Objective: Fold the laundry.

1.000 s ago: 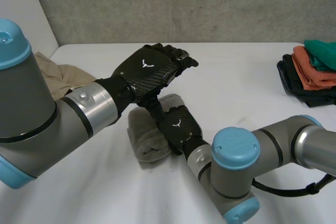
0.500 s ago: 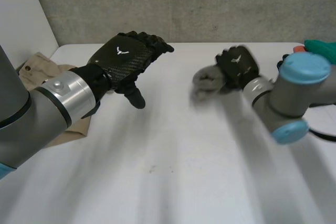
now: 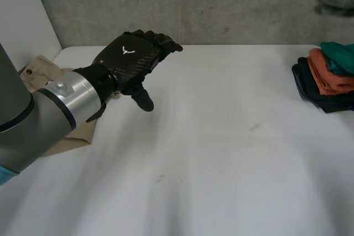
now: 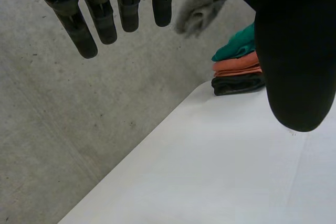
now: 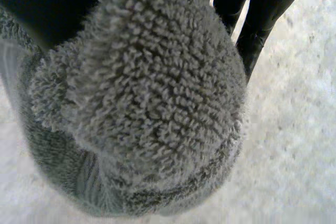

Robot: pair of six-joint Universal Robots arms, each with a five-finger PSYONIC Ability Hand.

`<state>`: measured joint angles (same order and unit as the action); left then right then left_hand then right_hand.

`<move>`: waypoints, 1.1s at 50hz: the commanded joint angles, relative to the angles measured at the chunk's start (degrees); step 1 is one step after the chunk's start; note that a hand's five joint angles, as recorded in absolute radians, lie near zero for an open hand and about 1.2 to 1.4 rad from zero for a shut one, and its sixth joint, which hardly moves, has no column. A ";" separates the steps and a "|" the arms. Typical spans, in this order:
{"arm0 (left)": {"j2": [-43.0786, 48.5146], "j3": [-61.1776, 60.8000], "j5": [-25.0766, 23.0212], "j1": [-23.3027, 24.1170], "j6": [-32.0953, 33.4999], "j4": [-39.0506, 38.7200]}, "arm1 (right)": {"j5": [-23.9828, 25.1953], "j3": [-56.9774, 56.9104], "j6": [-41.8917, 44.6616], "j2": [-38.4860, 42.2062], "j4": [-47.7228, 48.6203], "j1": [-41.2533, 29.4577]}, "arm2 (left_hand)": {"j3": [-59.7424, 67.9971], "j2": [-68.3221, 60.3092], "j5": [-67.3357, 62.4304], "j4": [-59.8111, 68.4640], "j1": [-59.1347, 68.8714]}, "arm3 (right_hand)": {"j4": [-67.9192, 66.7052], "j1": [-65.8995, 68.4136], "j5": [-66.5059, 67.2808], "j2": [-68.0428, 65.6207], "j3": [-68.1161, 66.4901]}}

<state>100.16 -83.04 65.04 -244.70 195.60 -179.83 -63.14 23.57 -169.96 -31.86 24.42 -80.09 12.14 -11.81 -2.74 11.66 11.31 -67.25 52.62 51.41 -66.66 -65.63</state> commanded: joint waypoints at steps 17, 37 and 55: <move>1.53 -0.72 1.32 0.37 0.04 0.00 | 15.94 21.07 -9.07 2.95 14.95 12.41 | 0.60 -0.93 0.00 1.08 1.43 | -12.75 27.38 18.59 -13.34 -14.37; 0.21 -0.36 1.32 1.60 -0.05 0.27 | 17.26 41.55 -7.32 -24.90 1.61 21.28 | 0.44 -0.76 0.17 0.92 1.26 | 57.25 -42.62 -51.41 56.66 55.63; -2.87 0.60 9.21 -1.65 -1.72 -0.44 | -4.88 37.69 23.63 -36.16 -25.93 28.69 | 0.43 -0.76 0.17 0.91 1.26 | 57.25 -42.62 -51.41 56.66 55.63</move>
<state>98.25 -83.43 67.70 -243.76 193.97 -179.69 -53.60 65.51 -149.47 -65.83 -3.71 -46.85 12.14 -11.81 -2.74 11.66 11.30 -13.46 11.64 3.79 -12.51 -12.07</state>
